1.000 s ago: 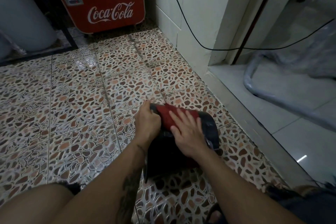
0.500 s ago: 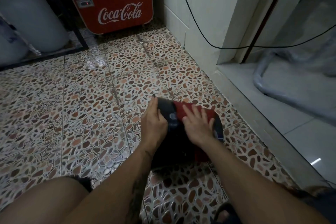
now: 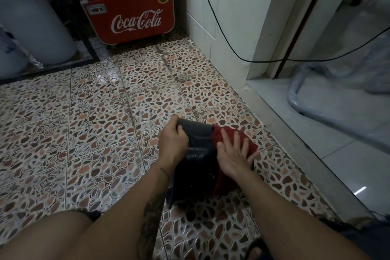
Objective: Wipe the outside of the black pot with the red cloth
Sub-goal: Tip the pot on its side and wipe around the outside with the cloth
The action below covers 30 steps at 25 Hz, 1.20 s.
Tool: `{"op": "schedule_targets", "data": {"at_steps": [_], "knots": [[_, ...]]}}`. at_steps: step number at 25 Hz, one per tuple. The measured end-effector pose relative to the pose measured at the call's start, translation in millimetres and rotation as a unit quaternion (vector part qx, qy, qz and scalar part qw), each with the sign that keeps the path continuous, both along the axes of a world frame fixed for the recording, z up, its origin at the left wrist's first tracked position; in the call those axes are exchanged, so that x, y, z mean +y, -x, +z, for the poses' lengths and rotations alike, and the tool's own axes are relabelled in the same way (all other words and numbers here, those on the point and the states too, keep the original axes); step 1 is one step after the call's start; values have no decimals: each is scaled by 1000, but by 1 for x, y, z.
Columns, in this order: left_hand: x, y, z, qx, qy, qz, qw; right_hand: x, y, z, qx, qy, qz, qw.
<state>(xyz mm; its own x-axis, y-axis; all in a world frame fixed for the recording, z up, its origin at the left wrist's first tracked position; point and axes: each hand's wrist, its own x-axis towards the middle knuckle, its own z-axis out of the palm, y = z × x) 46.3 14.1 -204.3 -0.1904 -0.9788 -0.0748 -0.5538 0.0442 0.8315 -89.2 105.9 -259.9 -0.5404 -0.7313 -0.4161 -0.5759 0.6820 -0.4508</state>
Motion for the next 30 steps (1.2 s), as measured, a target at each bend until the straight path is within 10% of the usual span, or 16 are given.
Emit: {"op": "schedule_targets", "data": {"at_steps": [6, 15, 23, 30], "knots": [[-6, 11, 1, 9, -5, 15, 1000, -9, -33, 3, 17, 126, 107, 986], [13, 15, -2, 31, 54, -64, 996, -20, 53, 2, -39, -74, -96, 992], [-7, 7, -10, 15, -11, 41, 999, -9, -42, 14, -64, 204, 115, 970], [-9, 4, -23, 17, -42, 58, 997, 42, 0, -35, 105, 133, 42, 985]]}}
